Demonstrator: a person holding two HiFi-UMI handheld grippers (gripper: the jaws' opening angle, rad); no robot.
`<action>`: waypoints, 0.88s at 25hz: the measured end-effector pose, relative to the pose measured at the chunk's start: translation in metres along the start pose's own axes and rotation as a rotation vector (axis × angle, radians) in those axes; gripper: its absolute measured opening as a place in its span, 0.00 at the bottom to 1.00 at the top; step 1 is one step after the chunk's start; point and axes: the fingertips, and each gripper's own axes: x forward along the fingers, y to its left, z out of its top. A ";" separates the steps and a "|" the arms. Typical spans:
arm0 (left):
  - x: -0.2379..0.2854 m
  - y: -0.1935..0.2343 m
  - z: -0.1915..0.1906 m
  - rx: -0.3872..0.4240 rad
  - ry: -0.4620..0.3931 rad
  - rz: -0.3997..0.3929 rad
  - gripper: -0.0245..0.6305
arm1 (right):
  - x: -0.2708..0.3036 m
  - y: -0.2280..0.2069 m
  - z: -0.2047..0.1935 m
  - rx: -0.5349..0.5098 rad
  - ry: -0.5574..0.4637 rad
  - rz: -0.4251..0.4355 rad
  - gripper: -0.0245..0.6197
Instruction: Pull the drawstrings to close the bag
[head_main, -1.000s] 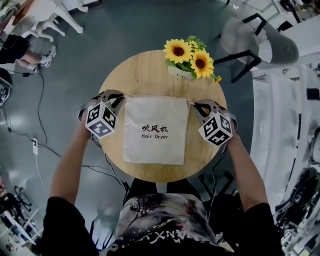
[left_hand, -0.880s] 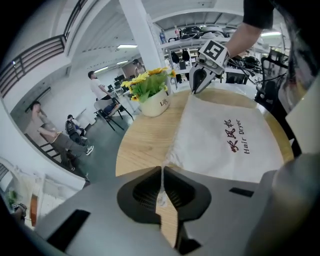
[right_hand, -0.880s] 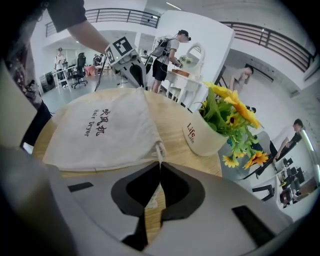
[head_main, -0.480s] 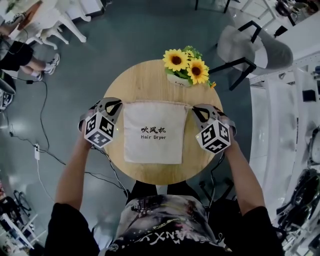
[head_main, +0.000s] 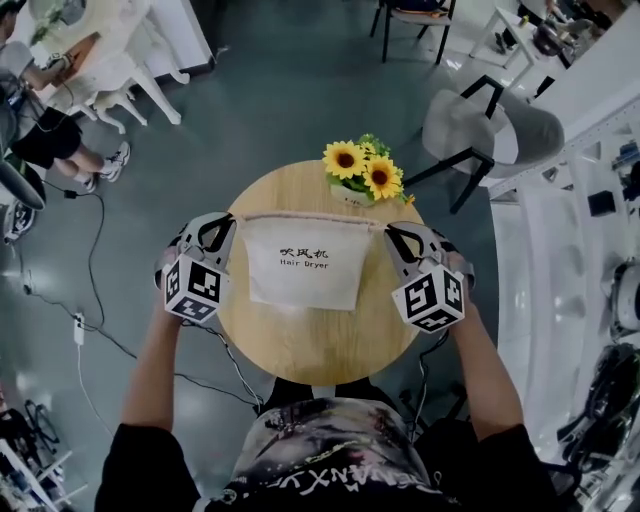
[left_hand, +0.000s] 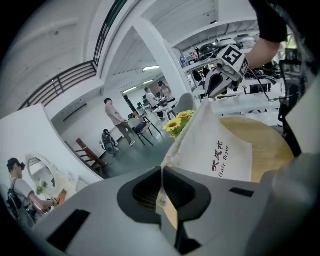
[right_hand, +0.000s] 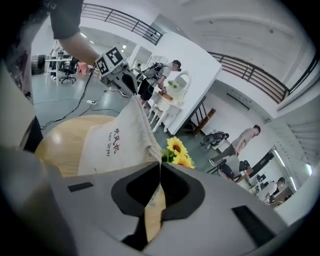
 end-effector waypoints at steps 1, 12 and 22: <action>-0.006 0.005 0.005 0.001 -0.010 0.017 0.08 | -0.006 -0.005 0.006 -0.007 -0.010 -0.016 0.05; -0.069 0.063 0.069 0.023 -0.131 0.195 0.08 | -0.070 -0.061 0.073 -0.078 -0.111 -0.223 0.05; -0.127 0.111 0.121 -0.040 -0.262 0.350 0.08 | -0.123 -0.106 0.122 -0.034 -0.195 -0.386 0.05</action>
